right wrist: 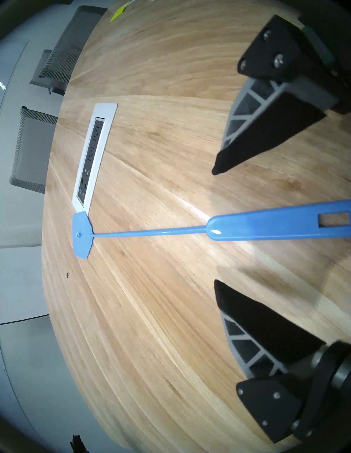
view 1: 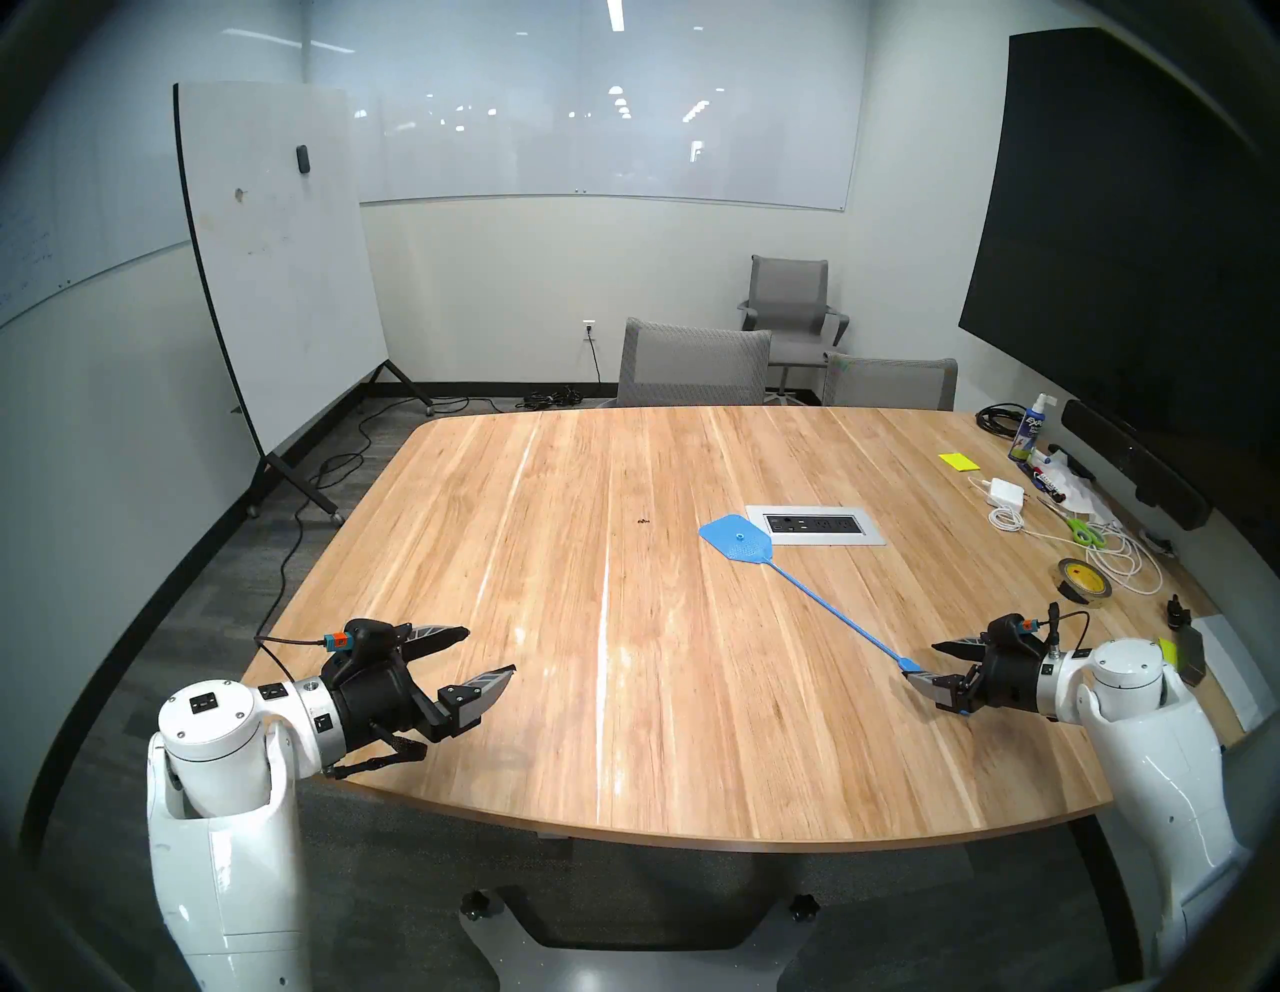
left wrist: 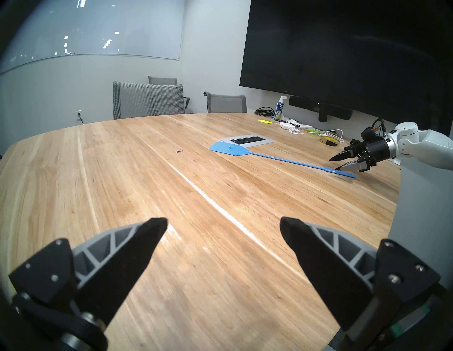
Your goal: Swat a bug on table
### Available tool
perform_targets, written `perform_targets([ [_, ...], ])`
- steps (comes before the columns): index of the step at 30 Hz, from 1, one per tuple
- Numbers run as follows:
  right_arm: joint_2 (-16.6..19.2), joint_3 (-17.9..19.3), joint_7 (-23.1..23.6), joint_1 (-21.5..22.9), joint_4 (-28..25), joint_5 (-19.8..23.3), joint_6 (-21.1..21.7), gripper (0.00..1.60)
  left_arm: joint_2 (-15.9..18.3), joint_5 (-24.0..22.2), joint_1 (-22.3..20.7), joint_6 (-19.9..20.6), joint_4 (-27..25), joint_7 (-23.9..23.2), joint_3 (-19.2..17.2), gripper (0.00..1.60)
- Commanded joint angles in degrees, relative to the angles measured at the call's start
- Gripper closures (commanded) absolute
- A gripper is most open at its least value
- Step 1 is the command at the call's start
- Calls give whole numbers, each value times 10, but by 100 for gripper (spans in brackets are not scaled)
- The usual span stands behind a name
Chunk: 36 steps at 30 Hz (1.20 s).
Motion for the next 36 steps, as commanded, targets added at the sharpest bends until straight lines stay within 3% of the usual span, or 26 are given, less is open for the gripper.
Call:
perform_targets([
  [1,-5,-24,-12,8,7,-22,-1,0,0,-1,-1,-2,-8,-1,1,0],
  [17,0,-26,-4,5,14,-32,-10,0,-2,1,-2,-2,-8,-3,0,0],
  [18,1,-25,-2,5,15,-32,-9,14,-2,1,-2,-2,-8,-3,0,0],
  [19,2,-25,-2,5,16,-32,-9,82,-2,1,-2,-2,-8,-3,0,0],
  [20,2,-24,-2,4,16,-31,-10,93,-2,1,-2,-2,-8,-3,0,0],
  [21,4,-23,1,4,16,-30,-9,120,-2,1,-2,-2,-8,-3,0,0],
  [22,3,-22,0,3,16,-30,-10,160,-2,2,-2,-2,-8,-4,0,0],
  [36,17,6,19,-27,0,-18,-2,160,-3,3,-3,-2,-8,-5,-1,0],
])
